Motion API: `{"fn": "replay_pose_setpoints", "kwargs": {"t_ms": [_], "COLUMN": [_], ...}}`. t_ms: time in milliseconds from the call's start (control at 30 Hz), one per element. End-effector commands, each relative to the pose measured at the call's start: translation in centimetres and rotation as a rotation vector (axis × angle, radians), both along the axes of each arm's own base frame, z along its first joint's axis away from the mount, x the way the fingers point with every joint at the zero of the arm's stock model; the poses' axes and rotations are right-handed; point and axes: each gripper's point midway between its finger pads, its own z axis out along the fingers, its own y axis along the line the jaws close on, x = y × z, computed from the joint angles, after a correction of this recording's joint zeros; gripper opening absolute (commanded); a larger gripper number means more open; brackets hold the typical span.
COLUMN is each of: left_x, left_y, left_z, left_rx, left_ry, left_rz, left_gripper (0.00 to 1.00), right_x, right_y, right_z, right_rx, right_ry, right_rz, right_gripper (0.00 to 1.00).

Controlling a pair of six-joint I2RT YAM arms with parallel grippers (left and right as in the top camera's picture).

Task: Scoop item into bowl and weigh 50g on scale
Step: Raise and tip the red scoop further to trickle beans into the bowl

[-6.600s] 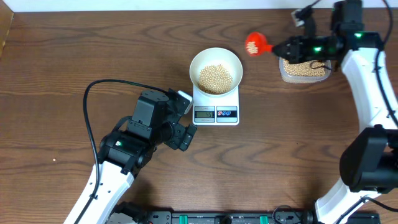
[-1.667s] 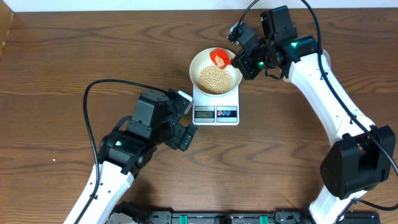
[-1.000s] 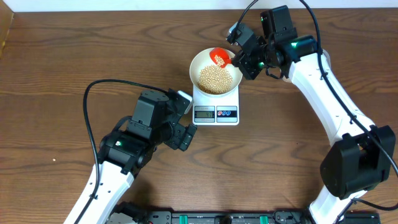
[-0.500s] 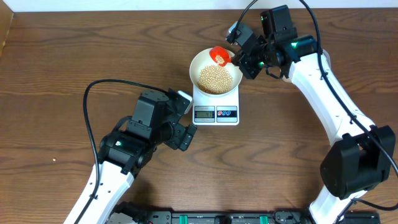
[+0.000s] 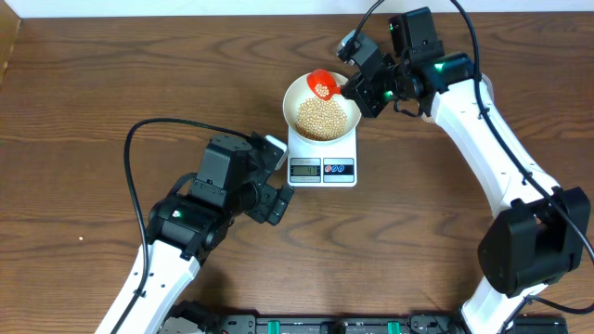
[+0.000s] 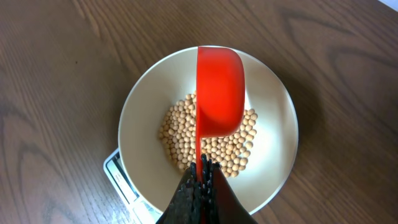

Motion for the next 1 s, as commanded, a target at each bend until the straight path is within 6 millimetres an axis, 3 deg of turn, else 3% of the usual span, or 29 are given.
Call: {"fn": "replay_pose_setpoints", "kwargs": {"t_ms": [0, 967], "left_x": [-0.23, -0.23], "left_y": [-0.22, -0.22], "left_z": [-0.13, -0.13], "left_rx": [-0.010, -0.010], "left_ry": [0.010, 0.010], "left_rz": [-0.006, -0.006], "left_gripper": [0.91, 0.91], "right_x": [-0.22, 0.14], "right_y": [0.54, 0.06], "right_z": [1.79, 1.51], "right_rx": [0.034, -0.003], "right_ry": [-0.023, -0.038], "right_rz": [0.006, -0.012], "right_gripper": [0.01, 0.01]}}
